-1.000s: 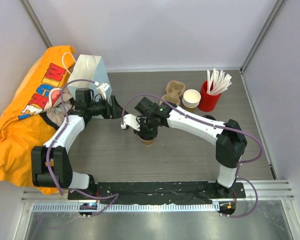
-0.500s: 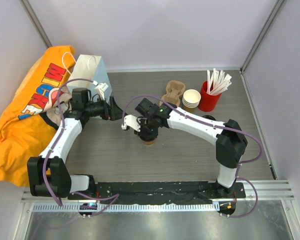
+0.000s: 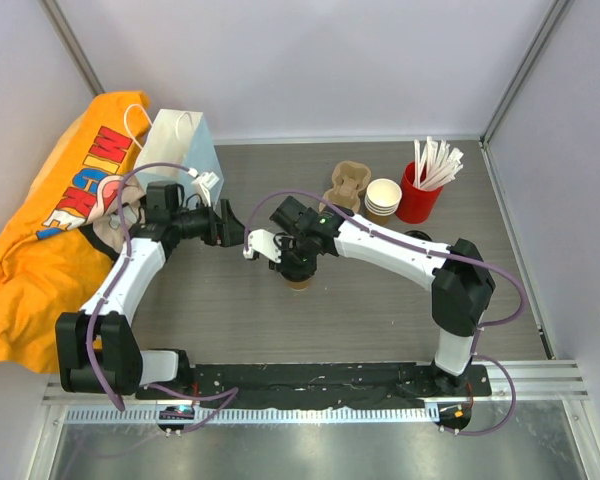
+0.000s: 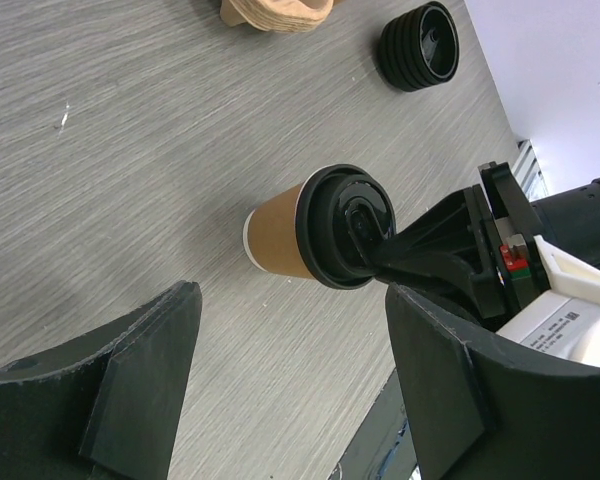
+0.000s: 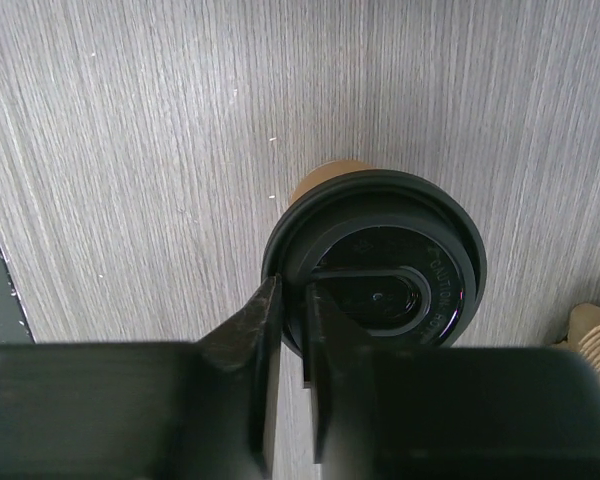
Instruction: Pack the takeout coffee
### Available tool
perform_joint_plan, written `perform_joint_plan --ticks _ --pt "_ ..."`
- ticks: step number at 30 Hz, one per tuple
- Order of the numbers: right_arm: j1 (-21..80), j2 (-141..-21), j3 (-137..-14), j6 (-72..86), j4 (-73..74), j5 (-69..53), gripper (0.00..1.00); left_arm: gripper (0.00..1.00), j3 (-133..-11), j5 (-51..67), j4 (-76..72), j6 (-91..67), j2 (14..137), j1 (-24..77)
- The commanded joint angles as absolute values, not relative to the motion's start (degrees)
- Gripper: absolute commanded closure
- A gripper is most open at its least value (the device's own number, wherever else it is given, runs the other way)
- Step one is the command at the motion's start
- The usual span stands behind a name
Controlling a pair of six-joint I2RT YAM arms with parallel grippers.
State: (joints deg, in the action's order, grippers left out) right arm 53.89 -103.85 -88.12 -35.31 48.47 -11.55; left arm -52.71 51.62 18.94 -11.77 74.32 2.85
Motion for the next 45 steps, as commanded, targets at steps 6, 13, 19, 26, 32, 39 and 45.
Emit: perform_joint_plan --ticks 6,13,19,26,32,39,45 --pt "54.2 -102.4 -91.4 -35.1 48.8 -11.0 0.64 0.21 -52.3 53.1 18.2 -11.3 74.0 2.6" --pt "54.1 -101.0 -93.1 -35.6 49.1 -10.8 0.57 0.21 -52.2 53.2 17.9 -11.2 74.4 2.6" --pt "54.1 -99.2 -95.4 -35.9 50.2 -10.5 0.51 0.21 -51.9 53.9 17.8 -11.3 74.8 2.7" --pt "49.1 -94.6 -95.5 -32.6 51.2 -15.9 0.35 0.21 -50.7 54.8 17.3 -11.5 75.2 4.7" --pt "36.9 -91.3 -90.2 -27.6 50.3 -29.9 0.29 0.21 -51.4 51.6 17.0 -11.7 78.2 10.6" --pt "28.7 -93.2 -84.8 -21.5 47.6 -44.9 0.25 0.22 -56.9 52.0 19.0 -12.4 87.6 13.9" --pt "26.3 -95.8 -83.3 -18.6 45.7 -51.5 0.2 0.22 -60.7 51.9 18.8 -13.6 91.4 15.8"
